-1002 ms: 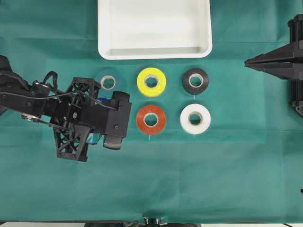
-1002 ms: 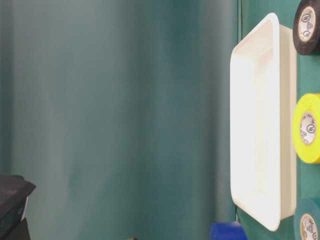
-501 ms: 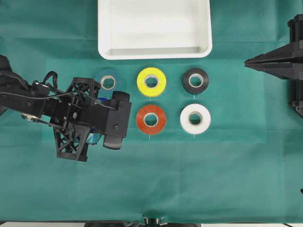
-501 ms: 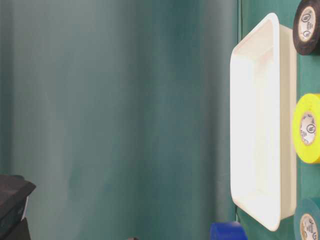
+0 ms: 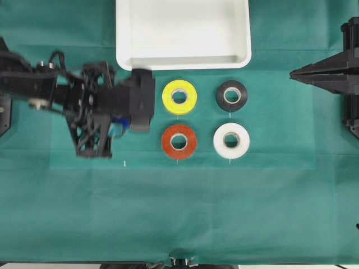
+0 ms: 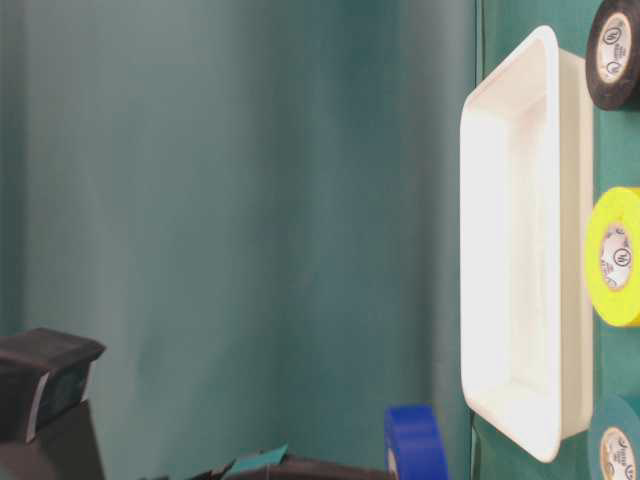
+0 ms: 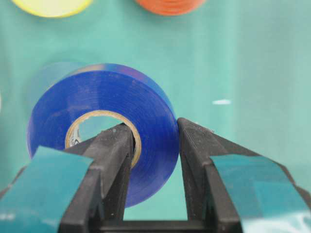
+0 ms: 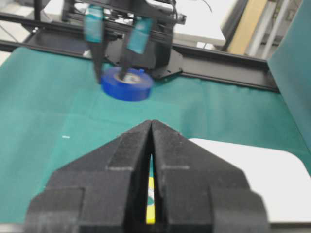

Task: Place the tape from the fixed location into the white case.
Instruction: 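Lift the blue roll and carry it toward the white tray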

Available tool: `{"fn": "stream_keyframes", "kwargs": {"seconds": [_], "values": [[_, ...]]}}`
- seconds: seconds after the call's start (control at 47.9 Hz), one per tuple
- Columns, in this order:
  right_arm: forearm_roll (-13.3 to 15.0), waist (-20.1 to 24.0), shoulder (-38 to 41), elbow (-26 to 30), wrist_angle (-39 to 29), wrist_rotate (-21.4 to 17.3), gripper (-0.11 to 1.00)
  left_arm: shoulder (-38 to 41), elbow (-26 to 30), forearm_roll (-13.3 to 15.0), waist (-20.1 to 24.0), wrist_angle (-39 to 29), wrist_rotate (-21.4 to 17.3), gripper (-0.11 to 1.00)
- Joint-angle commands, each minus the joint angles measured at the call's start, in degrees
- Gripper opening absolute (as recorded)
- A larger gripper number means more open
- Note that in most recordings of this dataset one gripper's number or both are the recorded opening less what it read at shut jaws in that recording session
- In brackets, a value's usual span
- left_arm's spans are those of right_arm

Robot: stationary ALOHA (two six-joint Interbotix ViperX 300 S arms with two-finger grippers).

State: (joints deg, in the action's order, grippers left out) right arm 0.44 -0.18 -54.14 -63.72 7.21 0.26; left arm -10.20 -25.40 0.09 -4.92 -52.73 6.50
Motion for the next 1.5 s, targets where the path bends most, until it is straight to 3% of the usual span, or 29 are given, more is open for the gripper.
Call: {"fn": "stream_keyframes", "kwargs": {"seconds": [0.0, 0.877, 1.483], "values": [[0.0, -0.1, 0.4, 1.8, 0.2, -0.1, 0.00, -1.8, 0.4, -0.2, 2.7, 0.2, -0.1, 0.25], [0.0, -0.1, 0.4, 2.0, -0.4, -0.1, 0.00, -3.0, 0.2, -0.2, 20.3, 0.2, -7.5, 0.25], [0.0, -0.1, 0.4, 2.2, -0.4, 0.1, 0.00, -0.7, 3.1, -0.2, 21.2, 2.5, -7.7, 0.25]]}}
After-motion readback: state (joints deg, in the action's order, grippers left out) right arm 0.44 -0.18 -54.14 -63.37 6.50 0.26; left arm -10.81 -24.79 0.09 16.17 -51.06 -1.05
